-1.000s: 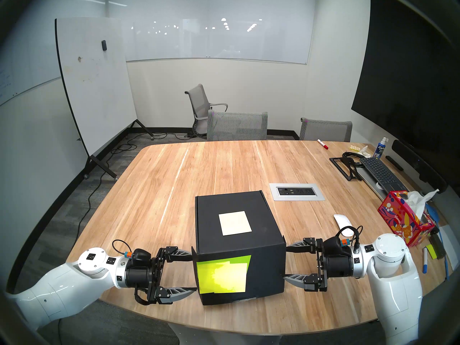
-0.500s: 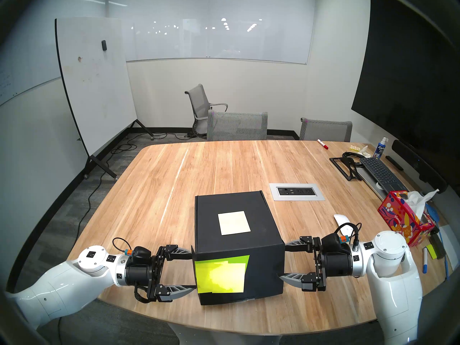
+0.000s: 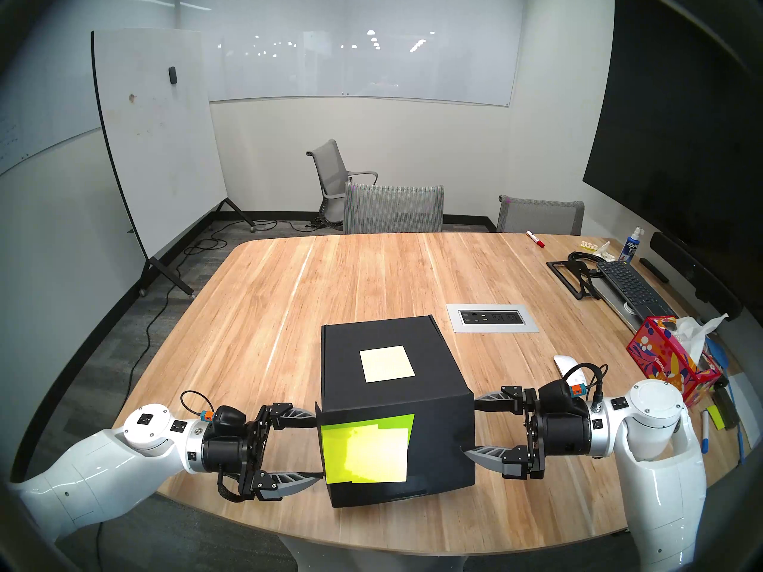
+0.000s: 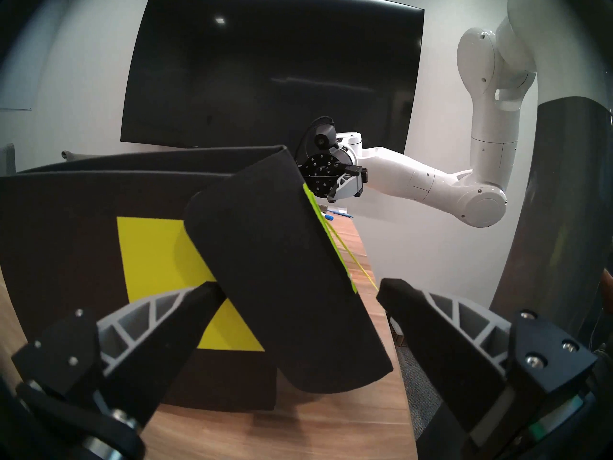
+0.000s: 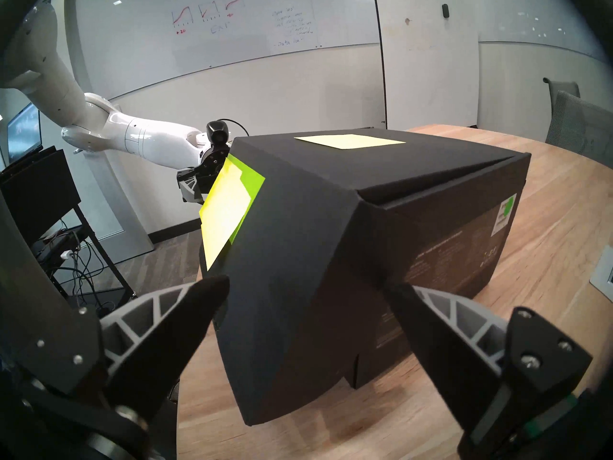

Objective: Open the box and place the mouse inside

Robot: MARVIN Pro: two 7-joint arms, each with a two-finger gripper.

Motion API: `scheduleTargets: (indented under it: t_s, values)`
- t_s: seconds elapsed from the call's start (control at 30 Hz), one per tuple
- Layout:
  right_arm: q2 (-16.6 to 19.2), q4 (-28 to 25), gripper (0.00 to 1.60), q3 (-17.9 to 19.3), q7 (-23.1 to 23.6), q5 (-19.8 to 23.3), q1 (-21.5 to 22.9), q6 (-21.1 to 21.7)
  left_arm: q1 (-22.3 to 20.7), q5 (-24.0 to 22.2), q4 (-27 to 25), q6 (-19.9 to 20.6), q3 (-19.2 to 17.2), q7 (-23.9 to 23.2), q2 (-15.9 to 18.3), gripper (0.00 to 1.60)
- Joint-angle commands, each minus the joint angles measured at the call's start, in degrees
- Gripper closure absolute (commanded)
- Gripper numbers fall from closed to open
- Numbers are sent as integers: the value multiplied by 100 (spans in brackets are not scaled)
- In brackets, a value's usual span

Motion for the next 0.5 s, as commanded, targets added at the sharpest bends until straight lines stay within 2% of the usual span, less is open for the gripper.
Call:
scheduleTargets:
  t_s: [0.0,0.47]
  values:
    - [-25,-362,0,3,230,289,-119,15,100,-117,-359,-53,-89,50,41,6]
    - [17,-683,0,201,230,478,-368,-12,305,-154,-617,-172,-233,190,191,9]
